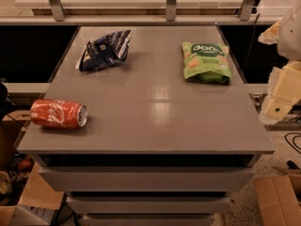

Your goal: Move blue chip bag near coke can

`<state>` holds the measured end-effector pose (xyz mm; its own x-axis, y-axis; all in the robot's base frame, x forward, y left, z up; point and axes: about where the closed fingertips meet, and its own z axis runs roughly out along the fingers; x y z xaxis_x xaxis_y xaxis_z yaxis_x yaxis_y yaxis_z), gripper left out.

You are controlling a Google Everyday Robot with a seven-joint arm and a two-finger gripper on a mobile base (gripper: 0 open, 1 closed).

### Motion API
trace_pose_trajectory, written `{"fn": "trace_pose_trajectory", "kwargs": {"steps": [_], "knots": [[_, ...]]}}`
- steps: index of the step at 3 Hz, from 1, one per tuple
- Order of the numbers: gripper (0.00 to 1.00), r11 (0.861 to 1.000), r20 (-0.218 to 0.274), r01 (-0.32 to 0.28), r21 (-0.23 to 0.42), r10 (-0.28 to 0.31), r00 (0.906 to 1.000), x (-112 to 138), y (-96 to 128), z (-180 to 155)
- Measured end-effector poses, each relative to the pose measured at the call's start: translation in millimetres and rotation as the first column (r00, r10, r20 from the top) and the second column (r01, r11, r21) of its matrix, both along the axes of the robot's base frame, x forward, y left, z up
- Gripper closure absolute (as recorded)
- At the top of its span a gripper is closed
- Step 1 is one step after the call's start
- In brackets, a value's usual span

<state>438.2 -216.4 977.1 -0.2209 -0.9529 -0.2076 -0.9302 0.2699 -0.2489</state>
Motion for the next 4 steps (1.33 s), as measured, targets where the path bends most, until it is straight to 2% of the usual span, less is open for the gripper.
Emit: {"fn": "trace_pose_trajectory", "kwargs": {"steps": [1,2,3,4], "knots": [[0.00,1.000,0.000,0.000,0.000,0.000,1.0000,0.0,0.0,0.0],[0.00,0.998,0.007,-0.054,-0.012,0.054,0.9985,23.7,16.0,-1.0],[0.00,0.988,0.006,-0.153,-0.029,0.154,0.9881,62.9,48.5,-6.9],[0.00,0.965,0.012,-0.258,-0.057,0.259,0.9659,104.9,89.3,-9.1]]}}
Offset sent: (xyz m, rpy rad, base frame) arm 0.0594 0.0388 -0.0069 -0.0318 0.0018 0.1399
